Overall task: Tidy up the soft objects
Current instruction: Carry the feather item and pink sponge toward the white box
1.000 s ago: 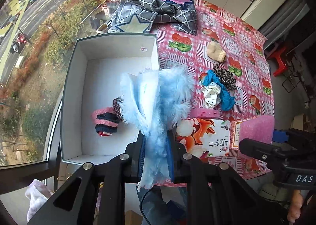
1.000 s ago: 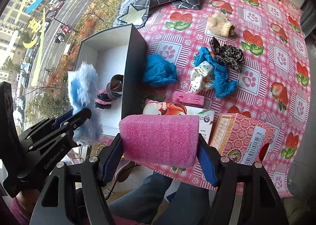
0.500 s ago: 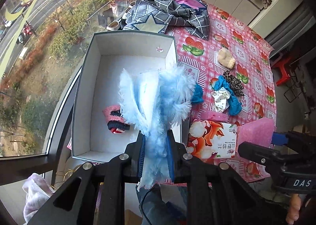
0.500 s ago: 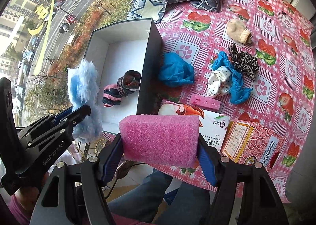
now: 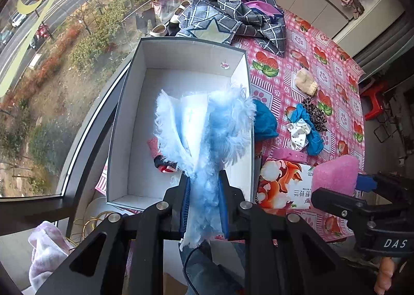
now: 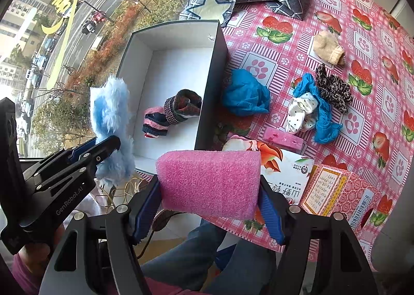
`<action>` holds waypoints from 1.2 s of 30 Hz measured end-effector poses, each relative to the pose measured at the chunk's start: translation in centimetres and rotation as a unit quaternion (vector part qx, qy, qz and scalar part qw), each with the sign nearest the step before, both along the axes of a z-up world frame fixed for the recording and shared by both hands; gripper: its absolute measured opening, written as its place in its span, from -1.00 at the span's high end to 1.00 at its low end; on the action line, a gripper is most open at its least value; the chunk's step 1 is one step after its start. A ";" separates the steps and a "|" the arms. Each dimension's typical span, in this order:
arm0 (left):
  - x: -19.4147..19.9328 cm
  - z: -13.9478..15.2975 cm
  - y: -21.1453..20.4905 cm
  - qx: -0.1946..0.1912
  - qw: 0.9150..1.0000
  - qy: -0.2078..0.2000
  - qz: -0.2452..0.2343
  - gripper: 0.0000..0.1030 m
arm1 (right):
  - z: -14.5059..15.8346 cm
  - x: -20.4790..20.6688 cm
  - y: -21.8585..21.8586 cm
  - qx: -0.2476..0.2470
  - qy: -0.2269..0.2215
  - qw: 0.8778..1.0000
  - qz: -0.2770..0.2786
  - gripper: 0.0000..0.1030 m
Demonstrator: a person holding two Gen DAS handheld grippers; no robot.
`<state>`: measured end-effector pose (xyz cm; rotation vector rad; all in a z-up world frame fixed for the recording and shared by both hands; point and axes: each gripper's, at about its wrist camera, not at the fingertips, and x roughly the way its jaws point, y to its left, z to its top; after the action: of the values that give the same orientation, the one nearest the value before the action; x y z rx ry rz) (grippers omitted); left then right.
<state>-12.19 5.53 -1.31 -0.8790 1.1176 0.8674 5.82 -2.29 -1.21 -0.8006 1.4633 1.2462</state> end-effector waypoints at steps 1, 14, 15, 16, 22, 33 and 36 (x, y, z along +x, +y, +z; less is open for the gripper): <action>-0.1 0.0 0.0 -0.001 1.000 0.000 0.001 0.58 | 0.1 -0.2 0.1 0.000 0.000 1.000 0.002 -0.39; -0.5 -0.2 0.2 -0.005 1.000 0.000 0.006 0.58 | 0.1 -0.7 0.5 0.000 -0.002 1.000 0.009 -0.39; -0.5 -0.2 0.2 -0.005 1.000 0.000 0.006 0.58 | 0.1 -0.8 0.6 0.000 -0.002 1.000 0.009 -0.39; -0.5 -0.3 0.2 -0.006 1.000 0.000 0.007 0.58 | 0.1 -0.8 0.6 0.000 -0.003 1.000 0.010 -0.39; -0.9 -0.9 0.5 -0.014 1.000 0.002 0.013 0.58 | 0.0 -1.1 0.8 -0.001 -0.003 1.000 0.012 -0.39; -2.3 -1.8 1.2 -0.021 0.999 0.006 0.039 0.58 | 0.5 -2.2 2.6 0.022 0.011 0.999 0.025 -0.39; -2.7 -2.6 1.5 -0.028 0.998 0.010 0.047 0.57 | 0.4 -2.2 3.6 0.025 0.014 0.999 0.025 -0.39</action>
<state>-14.84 7.08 -3.92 -0.9770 1.1302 0.9268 3.58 1.30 -0.85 -0.7924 1.4372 1.3311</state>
